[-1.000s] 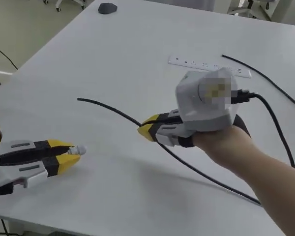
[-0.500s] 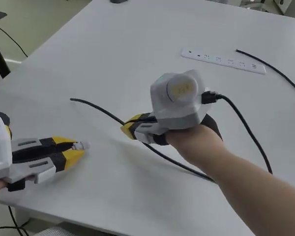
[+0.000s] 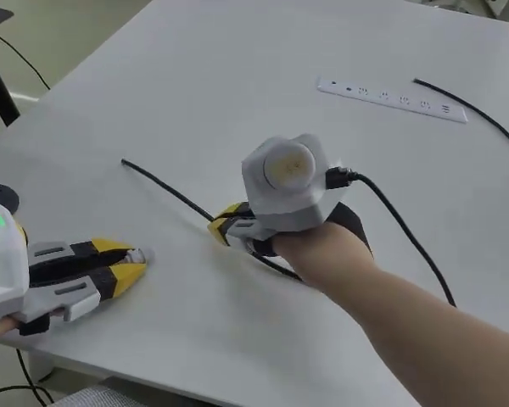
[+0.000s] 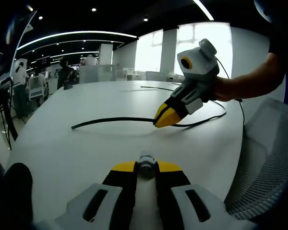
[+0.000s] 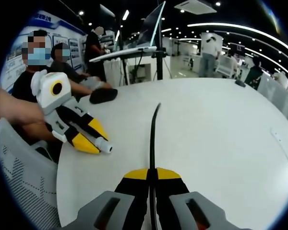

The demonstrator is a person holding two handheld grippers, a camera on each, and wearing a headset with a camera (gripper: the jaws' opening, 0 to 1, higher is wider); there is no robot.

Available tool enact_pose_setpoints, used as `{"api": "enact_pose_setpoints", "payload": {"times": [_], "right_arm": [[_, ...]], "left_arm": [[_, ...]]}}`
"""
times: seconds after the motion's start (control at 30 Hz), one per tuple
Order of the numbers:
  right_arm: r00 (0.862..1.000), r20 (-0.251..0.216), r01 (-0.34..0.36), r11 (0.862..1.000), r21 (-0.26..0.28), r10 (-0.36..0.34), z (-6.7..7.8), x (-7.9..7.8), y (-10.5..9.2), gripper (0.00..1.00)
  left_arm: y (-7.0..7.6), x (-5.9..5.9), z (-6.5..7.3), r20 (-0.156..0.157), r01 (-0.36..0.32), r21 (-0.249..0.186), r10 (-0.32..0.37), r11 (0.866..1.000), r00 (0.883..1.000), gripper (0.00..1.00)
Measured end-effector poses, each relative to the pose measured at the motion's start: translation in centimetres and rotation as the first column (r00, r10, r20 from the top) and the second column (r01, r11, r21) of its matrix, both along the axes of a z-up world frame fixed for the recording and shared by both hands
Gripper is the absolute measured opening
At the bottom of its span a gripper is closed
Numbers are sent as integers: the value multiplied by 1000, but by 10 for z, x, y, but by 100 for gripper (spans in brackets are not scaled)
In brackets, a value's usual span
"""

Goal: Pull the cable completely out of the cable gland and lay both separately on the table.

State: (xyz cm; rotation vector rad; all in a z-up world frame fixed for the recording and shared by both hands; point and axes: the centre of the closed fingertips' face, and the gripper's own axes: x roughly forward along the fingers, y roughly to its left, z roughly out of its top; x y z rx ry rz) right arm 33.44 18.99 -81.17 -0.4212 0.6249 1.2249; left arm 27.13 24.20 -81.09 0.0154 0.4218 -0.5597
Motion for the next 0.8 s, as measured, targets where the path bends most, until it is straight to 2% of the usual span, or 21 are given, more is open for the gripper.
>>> {"api": "enact_pose_setpoints", "payload": {"times": [0.13, 0.23, 0.27, 0.37, 0.43, 0.5, 0.57, 0.7, 0.77, 0.8], "right_arm": [[1000, 17, -1, 1000, -31, 1, -6, 0, -2, 0], [1000, 9, 2, 1000, -31, -2, -8, -2, -3, 0], [1000, 29, 8, 999, -36, -7, -8, -1, -4, 0], [1000, 31, 1, 999, -41, 0, -9, -3, -3, 0], [999, 34, 0, 999, -40, 1, -10, -3, -3, 2], [1000, 22, 5, 999, -36, -4, -11, -4, -3, 7], [1000, 24, 9, 999, -35, -8, -10, -3, -5, 8], [999, 26, 29, 999, -23, -28, -8, 0, -8, 18], [999, 31, 36, 999, -19, -35, -8, 1, -9, 22], [999, 31, 41, 999, -16, -40, -7, 2, -10, 25]], "left_arm": [[0, 1, 0, 3, -4, 1, 4, 1000, 1000, 15], [1, 2, 0, 10, -8, 7, 8, 1000, 1000, 16], [1, 2, 0, 7, -11, -4, 11, 1000, 1000, 16], [2, 3, 1, 27, -11, 22, 10, 1000, 1000, 16], [2, 3, 0, 19, -14, 2, 14, 1000, 1000, 16], [3, 3, -1, 12, -20, 4, 20, 1000, 1000, 17], [5, 4, -2, 13, -29, 14, 29, 999, 999, 21], [6, 5, 0, 23, -43, -1, 43, 999, 999, 30], [6, 5, 1, 16, -43, -13, 44, 999, 999, 33], [4, 5, 3, 17, -42, -31, 42, 999, 999, 38]]}}
